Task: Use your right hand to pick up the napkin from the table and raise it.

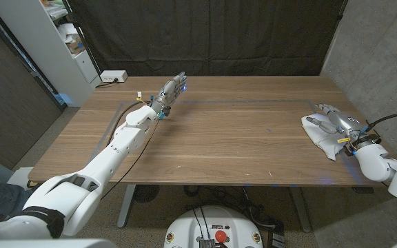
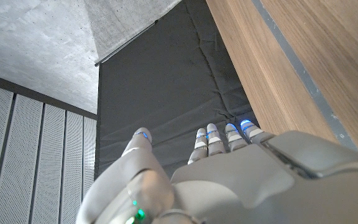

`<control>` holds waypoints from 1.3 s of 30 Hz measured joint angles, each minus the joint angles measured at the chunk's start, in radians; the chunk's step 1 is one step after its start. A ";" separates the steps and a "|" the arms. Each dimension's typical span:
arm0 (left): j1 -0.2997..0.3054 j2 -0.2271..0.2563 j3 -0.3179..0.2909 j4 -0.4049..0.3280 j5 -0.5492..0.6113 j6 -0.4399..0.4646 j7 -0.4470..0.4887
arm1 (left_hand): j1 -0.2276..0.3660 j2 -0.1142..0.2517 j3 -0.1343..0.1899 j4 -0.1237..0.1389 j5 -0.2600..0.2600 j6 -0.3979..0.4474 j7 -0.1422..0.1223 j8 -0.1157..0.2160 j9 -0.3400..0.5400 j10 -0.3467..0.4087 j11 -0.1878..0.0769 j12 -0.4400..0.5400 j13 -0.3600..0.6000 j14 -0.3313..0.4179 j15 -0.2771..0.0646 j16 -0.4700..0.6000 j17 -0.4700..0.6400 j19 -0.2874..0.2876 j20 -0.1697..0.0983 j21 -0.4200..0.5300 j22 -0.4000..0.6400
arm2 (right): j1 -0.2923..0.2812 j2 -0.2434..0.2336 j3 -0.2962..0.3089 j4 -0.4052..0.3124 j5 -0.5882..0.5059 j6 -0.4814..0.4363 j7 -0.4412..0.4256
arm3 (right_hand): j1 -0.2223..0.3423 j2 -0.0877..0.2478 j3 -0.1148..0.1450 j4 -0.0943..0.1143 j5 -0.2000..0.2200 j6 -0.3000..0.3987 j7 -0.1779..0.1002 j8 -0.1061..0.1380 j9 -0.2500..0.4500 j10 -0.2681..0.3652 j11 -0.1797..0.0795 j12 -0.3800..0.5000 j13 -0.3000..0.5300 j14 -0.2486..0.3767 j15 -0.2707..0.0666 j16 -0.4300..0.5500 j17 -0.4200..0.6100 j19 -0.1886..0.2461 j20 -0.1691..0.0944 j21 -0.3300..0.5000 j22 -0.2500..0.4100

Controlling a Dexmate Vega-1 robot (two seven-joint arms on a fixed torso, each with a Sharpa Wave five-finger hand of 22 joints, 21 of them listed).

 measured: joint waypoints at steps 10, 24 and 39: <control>-0.001 -0.003 0.001 0.000 0.003 0.003 0.005 | 0.000 0.000 0.000 0.000 0.000 0.000 0.000 0.000 0.000 0.000 0.000 0.000 0.000 0.000 0.000 0.000 0.000 0.000 0.000 -0.004 0.000 | 0.025 -0.001 -0.032 0.024 0.006 -0.003 0.000 | 0.005 0.005 0.004 -0.004 0.000 -0.004 -0.004 0.000 0.000 -0.004 -0.004 0.000 0.000 -0.003 -0.003 0.000 0.000 -0.006 0.006 0.000 0.000; -0.001 -0.003 0.004 -0.007 0.007 0.020 0.013 | 0.000 0.000 -0.003 -0.003 0.000 0.000 0.000 0.000 0.000 0.000 0.000 0.000 0.000 0.000 0.000 0.000 0.000 0.000 0.000 -0.004 0.000 | 0.054 -0.003 -0.076 0.052 0.017 -0.010 0.009 | 0.020 -0.002 0.009 -0.014 0.000 -0.007 -0.007 0.000 0.000 -0.007 -0.007 0.000 0.000 -0.003 -0.003 0.000 -0.005 -0.005 0.006 0.000 0.000; -0.004 -0.003 0.006 -0.009 0.008 0.032 0.014 | 0.000 0.000 -0.003 -0.003 0.000 0.000 0.000 0.000 0.000 0.000 0.000 0.000 0.000 0.000 0.000 0.000 0.000 -0.003 0.003 -0.008 0.000 | 0.087 -0.001 -0.125 0.079 0.025 -0.035 0.031 | 0.027 -0.001 0.009 -0.023 0.000 -0.013 -0.013 0.000 0.000 -0.007 -0.007 0.000 0.005 -0.003 -0.003 0.000 -0.005 -0.013 0.013 0.000 0.000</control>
